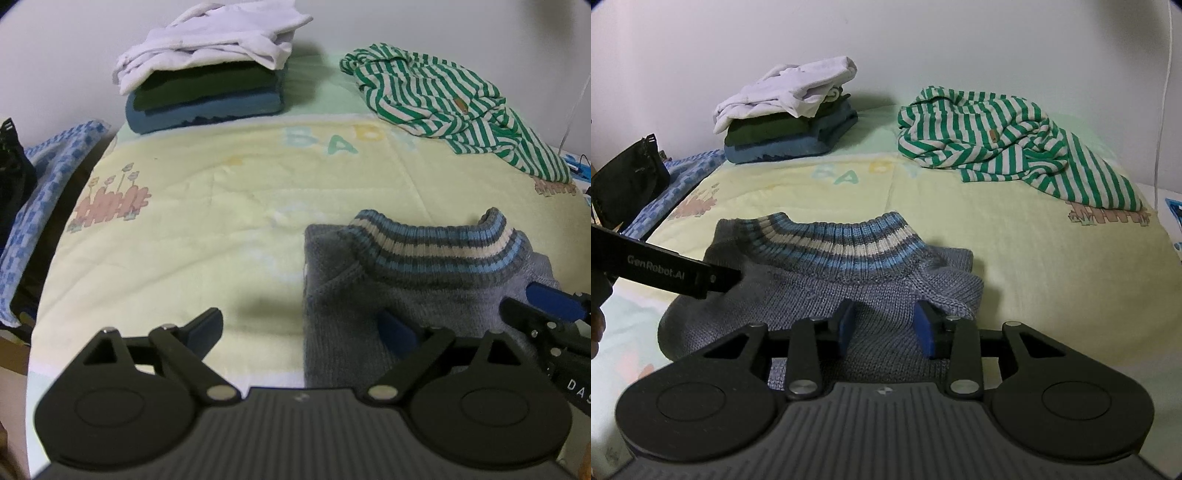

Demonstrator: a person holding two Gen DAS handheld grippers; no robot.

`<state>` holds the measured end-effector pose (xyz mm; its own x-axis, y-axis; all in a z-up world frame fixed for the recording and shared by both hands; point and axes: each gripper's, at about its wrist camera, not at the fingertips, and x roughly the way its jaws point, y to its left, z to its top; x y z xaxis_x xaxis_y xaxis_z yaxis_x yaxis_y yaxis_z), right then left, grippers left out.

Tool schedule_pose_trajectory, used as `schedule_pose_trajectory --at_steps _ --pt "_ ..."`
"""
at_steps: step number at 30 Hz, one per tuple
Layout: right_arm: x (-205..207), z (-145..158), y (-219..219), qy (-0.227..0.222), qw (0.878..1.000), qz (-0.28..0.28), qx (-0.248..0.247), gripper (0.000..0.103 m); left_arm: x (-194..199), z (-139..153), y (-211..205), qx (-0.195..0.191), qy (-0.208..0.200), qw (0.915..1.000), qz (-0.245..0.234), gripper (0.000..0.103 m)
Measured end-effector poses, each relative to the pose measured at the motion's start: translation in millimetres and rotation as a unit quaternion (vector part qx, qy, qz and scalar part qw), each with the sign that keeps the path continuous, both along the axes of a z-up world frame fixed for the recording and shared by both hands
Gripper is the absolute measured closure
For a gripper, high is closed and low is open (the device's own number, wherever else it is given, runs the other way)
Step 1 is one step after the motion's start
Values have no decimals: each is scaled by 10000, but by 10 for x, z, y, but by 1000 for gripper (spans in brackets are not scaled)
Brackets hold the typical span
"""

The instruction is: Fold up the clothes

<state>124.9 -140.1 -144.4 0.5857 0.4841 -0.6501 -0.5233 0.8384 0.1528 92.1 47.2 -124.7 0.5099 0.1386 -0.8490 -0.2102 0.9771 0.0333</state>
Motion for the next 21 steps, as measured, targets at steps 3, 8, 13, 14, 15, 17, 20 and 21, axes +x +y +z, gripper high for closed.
schedule_pose_trajectory --at_steps 3,8,13,14,15,17,20,21 --pt "2 -6 -16 30 9999 100 103 57 -16 7 -34 127 11 9999 77 8" --pt "9 -3 -9 48 9994 317 127 47 -40 22 -111 424 27 9989 190 4" --pt "6 -8 5 26 9991 402 100 45 -56 60 -181 628 72 9974 340 4" --pt "8 -7 9 21 9991 418 84 45 -84 75 -184 625 70 9973 377 4" --pt "10 -8 10 15 9990 431 72 45 -112 90 -187 622 68 9972 413 4" --pt "15 -11 4 5 9990 436 68 45 -168 120 -194 615 63 9969 486 3" --pt "4 -23 -4 -32 9991 424 86 45 -252 165 -204 605 57 9964 596 3" --pt "-1 -26 -4 -43 9991 415 88 45 -280 180 -208 602 55 9962 632 3"
